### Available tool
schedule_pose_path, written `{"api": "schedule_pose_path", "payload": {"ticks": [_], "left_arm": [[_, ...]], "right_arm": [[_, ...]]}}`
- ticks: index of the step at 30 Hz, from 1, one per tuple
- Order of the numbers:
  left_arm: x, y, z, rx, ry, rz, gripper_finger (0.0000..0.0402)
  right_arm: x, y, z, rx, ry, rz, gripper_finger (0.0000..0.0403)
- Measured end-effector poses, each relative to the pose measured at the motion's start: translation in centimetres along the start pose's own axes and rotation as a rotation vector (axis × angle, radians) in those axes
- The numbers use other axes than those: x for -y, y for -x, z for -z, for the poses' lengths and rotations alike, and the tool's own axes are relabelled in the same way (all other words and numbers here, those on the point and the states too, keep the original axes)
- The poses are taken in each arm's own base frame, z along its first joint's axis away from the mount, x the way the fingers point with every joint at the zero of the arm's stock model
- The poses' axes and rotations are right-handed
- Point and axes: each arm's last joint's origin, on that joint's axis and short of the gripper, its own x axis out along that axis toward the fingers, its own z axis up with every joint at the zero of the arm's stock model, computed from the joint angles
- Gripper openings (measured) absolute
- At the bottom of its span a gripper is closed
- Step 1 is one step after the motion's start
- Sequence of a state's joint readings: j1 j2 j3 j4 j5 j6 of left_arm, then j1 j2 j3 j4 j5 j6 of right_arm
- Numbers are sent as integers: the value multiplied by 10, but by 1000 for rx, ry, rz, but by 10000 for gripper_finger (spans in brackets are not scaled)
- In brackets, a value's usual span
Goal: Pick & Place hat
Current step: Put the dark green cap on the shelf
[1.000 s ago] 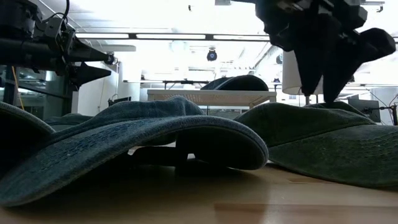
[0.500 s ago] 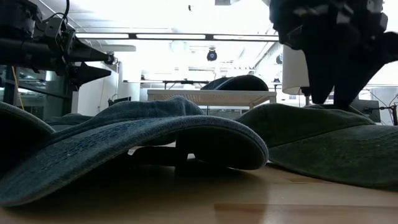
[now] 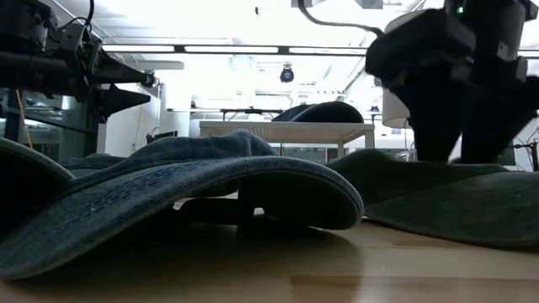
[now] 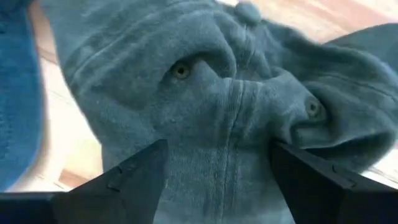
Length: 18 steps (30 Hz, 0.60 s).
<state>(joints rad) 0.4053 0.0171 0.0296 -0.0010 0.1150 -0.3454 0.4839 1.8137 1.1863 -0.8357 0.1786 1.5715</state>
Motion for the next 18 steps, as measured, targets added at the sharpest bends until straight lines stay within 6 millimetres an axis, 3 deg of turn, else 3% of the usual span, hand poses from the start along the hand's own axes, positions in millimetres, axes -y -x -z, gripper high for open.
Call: {"api": "schedule_pose_path", "payload": {"ticks": [18], "left_arm": [[0, 0, 0, 0, 0, 0, 267]], "right_arm": [[31, -40, 9, -66, -71, -3, 148]]}}
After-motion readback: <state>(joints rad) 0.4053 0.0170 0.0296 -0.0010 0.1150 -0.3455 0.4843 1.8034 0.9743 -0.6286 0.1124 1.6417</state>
